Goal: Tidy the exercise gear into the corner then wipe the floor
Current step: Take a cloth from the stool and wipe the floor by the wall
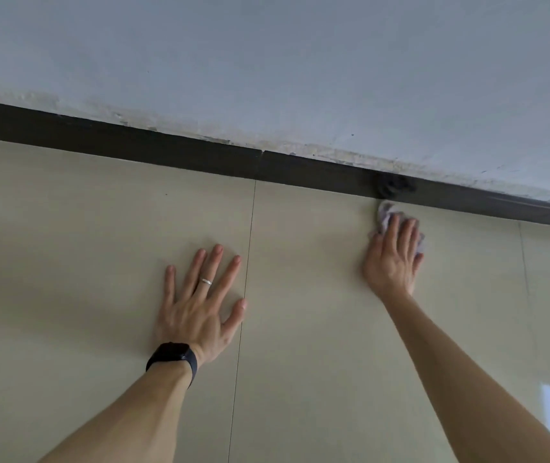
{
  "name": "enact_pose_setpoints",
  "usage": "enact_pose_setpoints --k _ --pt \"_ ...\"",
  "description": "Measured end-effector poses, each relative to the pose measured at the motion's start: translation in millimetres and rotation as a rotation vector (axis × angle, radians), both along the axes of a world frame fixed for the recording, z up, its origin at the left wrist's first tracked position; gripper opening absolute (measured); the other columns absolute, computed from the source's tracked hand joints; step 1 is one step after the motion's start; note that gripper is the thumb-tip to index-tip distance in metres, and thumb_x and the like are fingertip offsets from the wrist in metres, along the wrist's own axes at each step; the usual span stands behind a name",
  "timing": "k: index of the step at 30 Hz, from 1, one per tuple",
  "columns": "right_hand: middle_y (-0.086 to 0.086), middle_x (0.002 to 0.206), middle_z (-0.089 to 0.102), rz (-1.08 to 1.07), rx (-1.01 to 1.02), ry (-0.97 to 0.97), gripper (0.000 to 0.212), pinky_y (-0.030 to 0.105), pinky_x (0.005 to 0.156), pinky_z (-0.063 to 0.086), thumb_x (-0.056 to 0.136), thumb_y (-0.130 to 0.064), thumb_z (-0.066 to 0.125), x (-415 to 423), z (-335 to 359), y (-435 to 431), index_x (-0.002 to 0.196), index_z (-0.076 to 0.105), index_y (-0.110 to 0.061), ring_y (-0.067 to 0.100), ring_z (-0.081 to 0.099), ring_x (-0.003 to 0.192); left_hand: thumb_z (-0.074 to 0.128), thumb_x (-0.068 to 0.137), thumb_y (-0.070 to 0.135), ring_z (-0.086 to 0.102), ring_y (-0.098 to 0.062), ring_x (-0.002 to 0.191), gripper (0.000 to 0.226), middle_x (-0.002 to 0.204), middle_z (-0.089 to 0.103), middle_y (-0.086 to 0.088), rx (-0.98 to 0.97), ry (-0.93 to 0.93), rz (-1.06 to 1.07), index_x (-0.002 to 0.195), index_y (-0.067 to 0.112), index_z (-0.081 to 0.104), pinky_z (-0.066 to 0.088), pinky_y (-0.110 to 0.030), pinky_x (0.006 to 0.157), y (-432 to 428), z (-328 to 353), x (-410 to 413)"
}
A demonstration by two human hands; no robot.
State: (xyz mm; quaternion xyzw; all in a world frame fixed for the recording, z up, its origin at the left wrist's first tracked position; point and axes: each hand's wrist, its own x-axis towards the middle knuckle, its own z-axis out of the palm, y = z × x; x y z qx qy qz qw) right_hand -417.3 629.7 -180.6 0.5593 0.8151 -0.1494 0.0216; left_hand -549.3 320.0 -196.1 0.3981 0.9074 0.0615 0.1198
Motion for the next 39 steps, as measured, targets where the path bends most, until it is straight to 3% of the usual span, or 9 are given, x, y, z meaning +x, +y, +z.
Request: enact_pose_setpoints --k 3,5,7,10,12,20,28,34,39 --pt "0.004 0.167 -0.006 -0.554 -0.046 0.059 0.059 0.055 0.12 -0.005 0.105 -0.041 0.023 -57 5 21 0.159 0.006 -0.025 0.019 -0.01 0.153 0.027 0.092 0.061 0.01 -0.019 0.152 0.071 0.166 0.002 0.006 0.002 0.004 0.009 0.157 0.036 0.011 0.011 -0.059 0.119 2 -1 0" --pt "0.006 0.167 -0.004 -0.553 -0.038 0.083 0.06 0.054 0.12 -0.003 0.105 -0.04 0.023 -102 2 -15 0.159 0.006 -0.021 0.02 -0.008 0.153 0.028 0.092 0.061 0.011 -0.019 0.152 0.072 0.166 0.003 0.005 0.008 0.002 0.011 0.157 0.035 0.013 0.01 -0.059 0.119 3 -2 -1" --pt "0.007 0.167 -0.005 -0.254 -0.027 0.091 0.061 0.051 0.121 -0.004 0.105 -0.038 0.026 -132 -1 -76 0.159 0.006 -0.017 0.022 -0.009 0.153 0.029 0.092 0.061 0.012 -0.019 0.152 0.072 0.166 0.004 0.005 0.004 0.001 0.01 0.157 0.035 0.014 0.01 -0.058 0.119 3 -2 -1" --pt "-0.004 0.166 -0.008 0.648 -0.137 0.056 0.061 0.046 0.121 -0.009 0.104 -0.035 0.029 -131 3 -144 0.159 0.006 -0.028 0.015 -0.014 0.152 0.029 0.091 0.061 0.014 -0.019 0.152 0.073 0.166 0.005 0.005 0.005 0.001 0.01 0.157 0.033 0.017 0.01 -0.058 0.119 2 -2 -1" --pt "-0.009 0.166 -0.007 0.814 -0.172 0.053 0.058 0.045 0.123 -0.005 0.105 -0.035 0.027 -119 6 -114 0.159 0.005 -0.031 0.009 -0.014 0.151 0.028 0.091 0.061 0.012 -0.02 0.152 0.075 0.166 0.004 0.004 0.0 -0.003 -0.001 0.158 0.031 0.014 0.009 -0.058 0.119 2 -1 -2" --pt "0.001 0.166 -0.01 0.12 -0.106 0.0 0.057 0.055 0.122 0.0 0.106 -0.04 0.023 0 5 -79 0.159 0.001 -0.032 0.018 -0.012 0.152 0.024 0.094 0.062 -0.002 -0.017 0.153 0.074 0.166 -0.008 0.007 -0.021 -0.024 -0.008 0.158 0.032 0.003 0.003 -0.057 0.12 3 0 -3" --pt "-0.001 0.166 0.013 1.347 0.037 -0.016 0.052 0.048 0.123 0.013 0.106 -0.043 0.024 66 3 -127 0.157 0.019 -0.032 0.018 0.009 0.153 0.021 0.094 0.066 -0.003 -0.017 0.153 0.074 0.166 -0.01 0.009 -0.029 0.01 -0.009 0.157 0.036 -0.005 0.002 -0.056 0.121 3 -3 -3" --pt "0.0 0.167 -0.008 0.307 -0.108 0.042 0.056 0.056 0.121 -0.002 0.105 -0.044 0.02 11 -3 -89 0.158 0.003 -0.036 0.018 -0.012 0.152 0.017 0.095 0.068 -0.007 -0.015 0.152 0.072 0.165 -0.011 0.01 -0.038 0.024 -0.009 0.156 0.038 -0.005 0.0 -0.056 0.121 0 -5 -5" --pt "-0.002 0.167 -0.005 0.779 -0.072 0.076 0.053 0.054 0.122 -0.004 0.106 -0.045 0.019 77 -5 -203 0.158 0.007 -0.038 0.017 -0.011 0.153 0.03 0.096 0.061 0.002 -0.017 0.153 0.07 0.167 0.001 0.004 0.072 -0.037 0.01 0.157 0.036 0.01 0.002 -0.055 0.121 -44 10 25"
